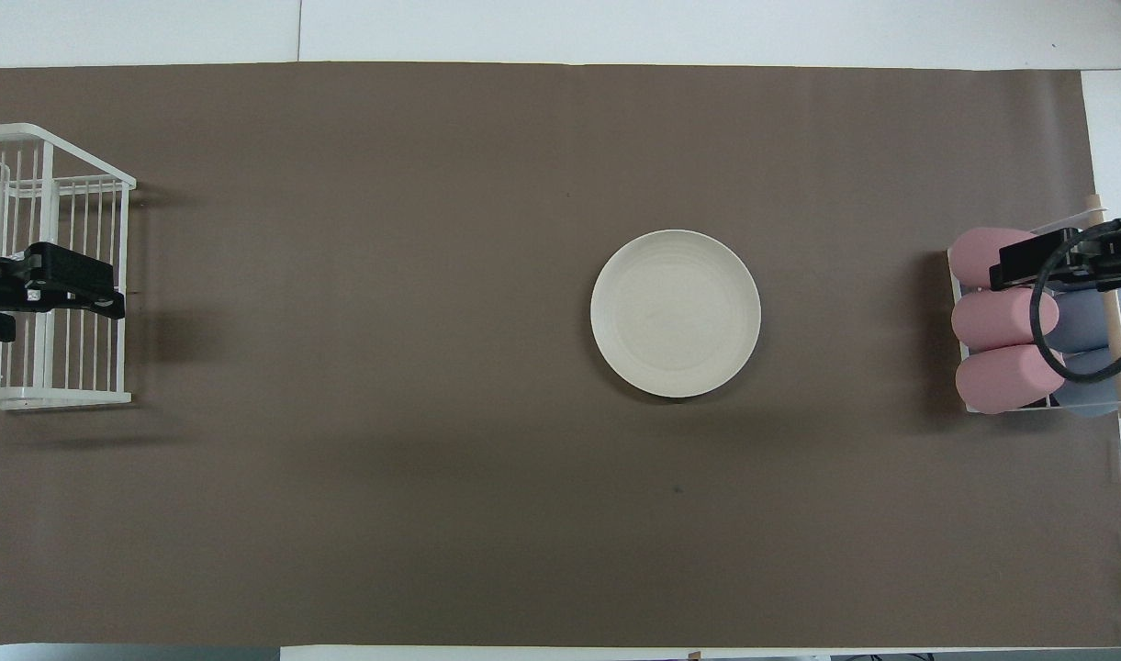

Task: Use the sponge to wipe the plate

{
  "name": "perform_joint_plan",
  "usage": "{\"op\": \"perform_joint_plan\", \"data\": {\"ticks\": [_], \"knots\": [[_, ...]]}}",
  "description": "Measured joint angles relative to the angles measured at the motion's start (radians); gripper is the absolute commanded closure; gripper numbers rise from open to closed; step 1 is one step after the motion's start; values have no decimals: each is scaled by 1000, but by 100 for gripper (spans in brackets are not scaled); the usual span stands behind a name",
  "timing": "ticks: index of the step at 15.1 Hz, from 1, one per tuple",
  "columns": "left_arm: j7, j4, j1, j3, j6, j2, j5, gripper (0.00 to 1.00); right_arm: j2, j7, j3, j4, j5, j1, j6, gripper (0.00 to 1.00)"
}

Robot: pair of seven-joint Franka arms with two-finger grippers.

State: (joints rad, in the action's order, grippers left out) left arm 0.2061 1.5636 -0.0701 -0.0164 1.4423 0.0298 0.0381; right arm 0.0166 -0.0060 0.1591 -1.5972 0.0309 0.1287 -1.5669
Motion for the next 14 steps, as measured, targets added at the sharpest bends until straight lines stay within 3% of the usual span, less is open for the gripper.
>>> {"op": "perform_joint_plan", "data": {"ticks": [14], "knots": [[1,1,1,1,3,0,0,0,0,74,-1,0,0,1,29,0]]}}
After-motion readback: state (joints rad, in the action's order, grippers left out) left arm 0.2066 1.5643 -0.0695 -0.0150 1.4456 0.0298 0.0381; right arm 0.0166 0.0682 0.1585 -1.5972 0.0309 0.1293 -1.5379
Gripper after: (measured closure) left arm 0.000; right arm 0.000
